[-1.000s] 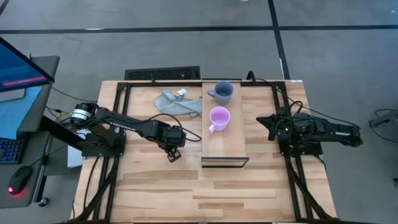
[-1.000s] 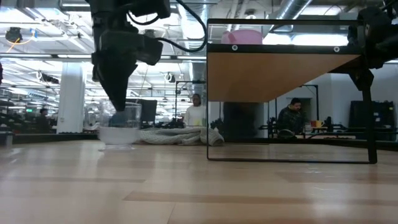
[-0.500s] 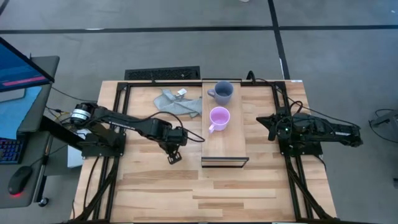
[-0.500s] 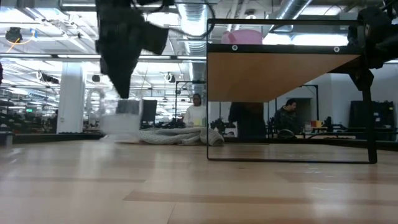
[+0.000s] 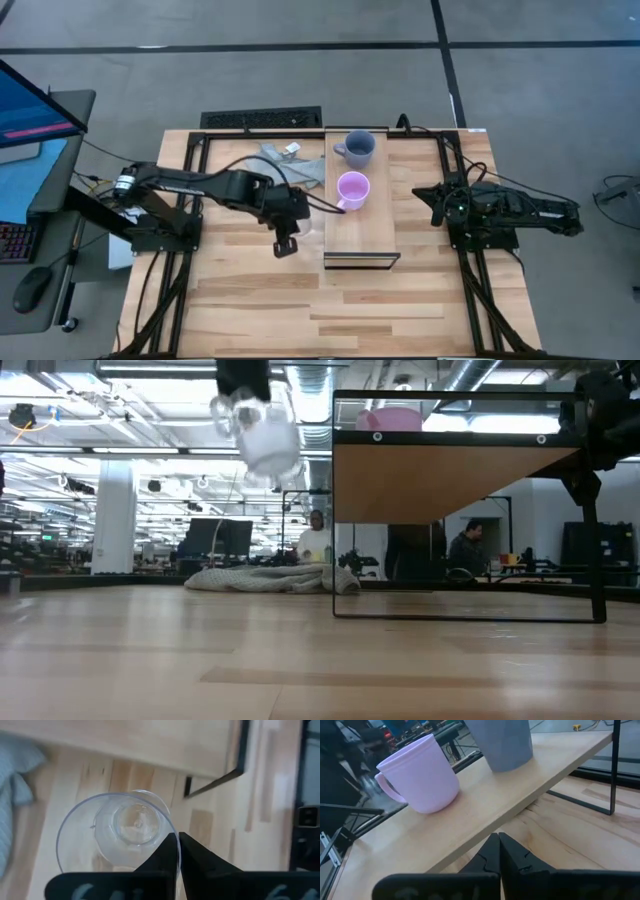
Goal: Stack small to large cups/mugs on shelf
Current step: Put the transparent mug on the shelf, then return to Home Position
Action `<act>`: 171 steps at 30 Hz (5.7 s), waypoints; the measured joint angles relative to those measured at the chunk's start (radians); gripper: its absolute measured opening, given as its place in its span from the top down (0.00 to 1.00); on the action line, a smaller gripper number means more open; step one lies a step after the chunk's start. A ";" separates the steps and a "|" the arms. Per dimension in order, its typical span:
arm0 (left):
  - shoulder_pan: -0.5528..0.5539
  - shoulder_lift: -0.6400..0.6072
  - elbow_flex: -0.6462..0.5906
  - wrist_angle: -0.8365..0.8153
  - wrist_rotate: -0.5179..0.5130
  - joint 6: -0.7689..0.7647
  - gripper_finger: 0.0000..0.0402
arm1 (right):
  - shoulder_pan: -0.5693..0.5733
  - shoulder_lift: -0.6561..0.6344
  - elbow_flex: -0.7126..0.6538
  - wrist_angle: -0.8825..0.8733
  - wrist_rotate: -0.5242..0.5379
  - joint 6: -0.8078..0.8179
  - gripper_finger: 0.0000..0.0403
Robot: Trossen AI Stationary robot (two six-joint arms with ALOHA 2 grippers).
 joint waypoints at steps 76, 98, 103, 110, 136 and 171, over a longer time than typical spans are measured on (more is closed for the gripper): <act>-0.030 0.547 0.739 -0.126 0.003 0.240 1.00 | 0.004 0.002 0.000 -0.007 -0.030 0.001 0.96; -0.028 0.540 0.794 -0.112 0.018 0.259 0.79 | 0.004 0.002 0.000 -0.007 -0.053 0.001 0.96; -0.022 0.524 0.794 -0.082 0.017 0.292 0.75 | 0.004 0.002 0.000 -0.007 -0.053 0.001 0.96; 0.002 0.411 0.794 -0.078 -0.044 0.307 0.74 | 0.004 0.002 0.000 -0.007 -0.053 0.001 0.95; 0.161 -0.424 -0.153 0.483 -0.224 0.319 0.74 | 0.004 0.002 0.000 0.022 -0.044 -0.054 0.94; 0.479 -0.977 -1.325 1.316 0.050 0.099 0.74 | -0.073 -0.008 -0.155 0.231 0.110 -0.132 0.94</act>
